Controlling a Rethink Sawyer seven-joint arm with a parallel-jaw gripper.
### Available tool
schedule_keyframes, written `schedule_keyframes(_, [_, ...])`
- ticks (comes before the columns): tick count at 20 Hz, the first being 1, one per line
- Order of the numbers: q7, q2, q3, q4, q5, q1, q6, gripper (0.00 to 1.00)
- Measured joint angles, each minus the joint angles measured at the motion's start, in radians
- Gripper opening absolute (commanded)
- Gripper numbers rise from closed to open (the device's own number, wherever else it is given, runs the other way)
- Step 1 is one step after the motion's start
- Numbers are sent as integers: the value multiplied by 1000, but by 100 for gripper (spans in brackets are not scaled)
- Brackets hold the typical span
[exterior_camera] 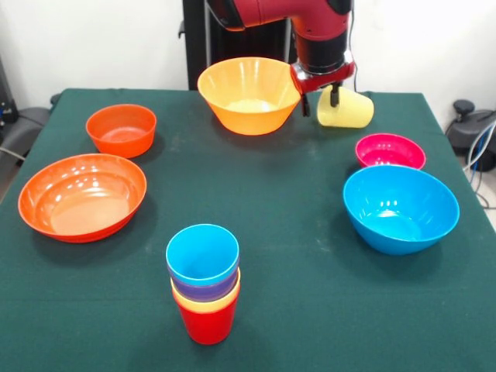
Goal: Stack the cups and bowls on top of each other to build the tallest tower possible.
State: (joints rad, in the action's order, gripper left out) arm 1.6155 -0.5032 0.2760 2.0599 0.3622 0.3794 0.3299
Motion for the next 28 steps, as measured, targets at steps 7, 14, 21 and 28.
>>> schedule_keyframes(7, [0,0,0,0,0,16,0,100])
schedule_keyframes(14, [0,0,0,0,0,25,0,100])
schedule_keyframes(21, [0,14,3,1,-4,27,0,100])
schedule_keyframes(28, [0,44,24,9,-23,46,0,100])
